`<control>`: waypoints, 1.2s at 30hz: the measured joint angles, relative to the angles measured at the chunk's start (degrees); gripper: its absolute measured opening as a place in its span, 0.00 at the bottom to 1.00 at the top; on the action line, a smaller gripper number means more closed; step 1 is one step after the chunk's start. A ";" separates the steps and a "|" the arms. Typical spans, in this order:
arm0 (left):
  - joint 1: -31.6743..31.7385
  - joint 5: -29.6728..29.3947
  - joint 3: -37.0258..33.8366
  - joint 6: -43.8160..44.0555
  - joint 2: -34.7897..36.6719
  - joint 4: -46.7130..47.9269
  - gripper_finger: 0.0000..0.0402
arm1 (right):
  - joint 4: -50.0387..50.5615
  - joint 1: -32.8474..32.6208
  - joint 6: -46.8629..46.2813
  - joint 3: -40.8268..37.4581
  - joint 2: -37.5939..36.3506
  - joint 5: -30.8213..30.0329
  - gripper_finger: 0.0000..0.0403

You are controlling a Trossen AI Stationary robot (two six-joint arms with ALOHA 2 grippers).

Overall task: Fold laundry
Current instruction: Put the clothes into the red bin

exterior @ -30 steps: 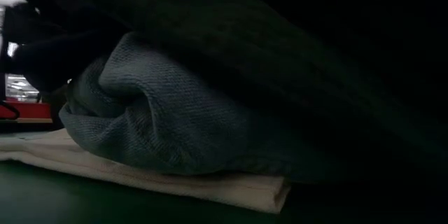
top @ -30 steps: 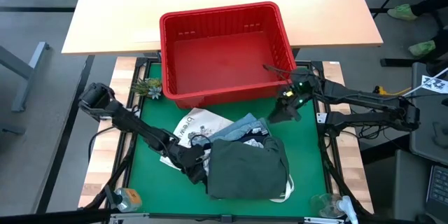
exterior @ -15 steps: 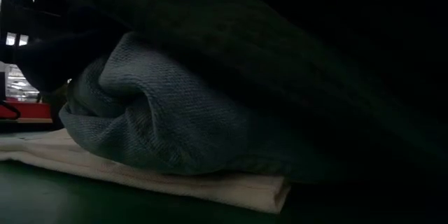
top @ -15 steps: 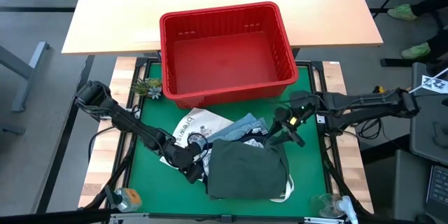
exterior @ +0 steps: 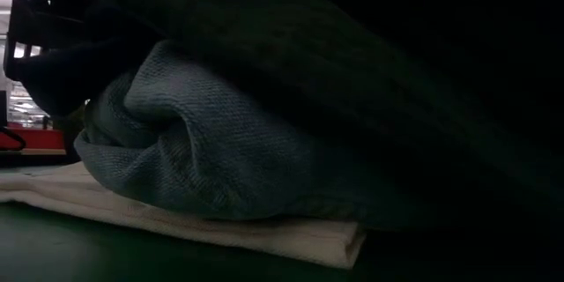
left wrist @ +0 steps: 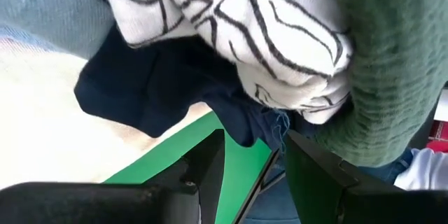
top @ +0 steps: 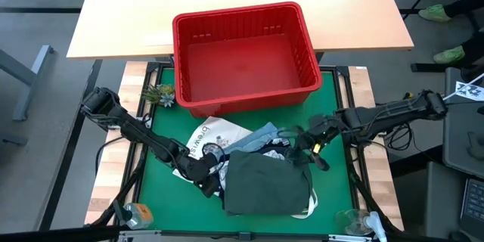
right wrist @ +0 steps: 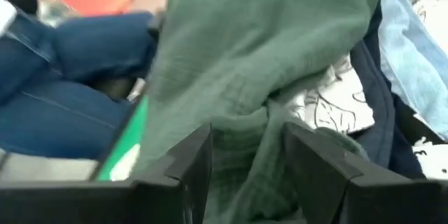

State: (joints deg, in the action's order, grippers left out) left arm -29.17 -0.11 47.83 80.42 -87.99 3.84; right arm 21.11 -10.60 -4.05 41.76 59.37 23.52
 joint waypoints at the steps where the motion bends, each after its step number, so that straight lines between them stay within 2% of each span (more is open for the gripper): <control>1: 0.00 -0.39 0.00 0.00 0.00 0.00 0.34 | 0.05 -0.48 0.65 0.00 1.02 -0.66 0.43; 5: 0.00 -0.80 0.00 -0.02 0.00 -0.03 0.34 | -0.39 -1.13 2.52 0.00 5.98 -3.82 0.43; 11: 0.00 -0.78 0.00 0.03 0.00 -0.36 0.34 | -0.52 -1.04 3.56 0.00 13.43 -15.04 0.40; 14: 0.00 -0.84 0.00 0.00 0.00 -0.67 0.34 | -1.25 -1.04 5.12 0.00 16.11 -15.38 0.30; 16: -0.04 -1.76 0.00 -0.02 0.00 -0.98 0.34 | -2.29 -1.04 5.96 0.02 17.35 -15.68 0.19; 19: -0.09 -3.25 0.00 -0.97 0.72 -0.83 0.34 | -3.61 -0.96 6.08 0.02 18.11 -21.36 0.04; 22: -0.15 -3.95 0.00 -2.89 2.28 -0.86 0.34 | -4.42 -0.03 6.76 0.62 18.22 -29.43 0.06; 26: -0.16 -4.15 0.02 -5.80 5.48 -0.98 0.34 | -4.99 2.29 10.48 3.56 18.25 -34.29 0.09; 30: -0.59 -6.21 0.02 -8.71 8.98 -0.81 0.34 | -5.64 5.30 13.83 4.63 18.81 -35.73 0.04; 33: -0.78 -10.29 0.02 -10.84 10.75 -2.40 0.34 | -6.68 7.30 14.02 4.63 20.10 -34.56 0.02; 36: -0.41 -16.01 0.02 -12.59 11.02 -7.16 0.34 | -8.66 8.25 14.01 4.63 21.18 -33.05 0.05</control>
State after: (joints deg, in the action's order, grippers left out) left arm -29.58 -16.12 47.86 67.83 -76.97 -3.32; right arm 12.45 -2.35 9.96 46.39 80.55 -9.53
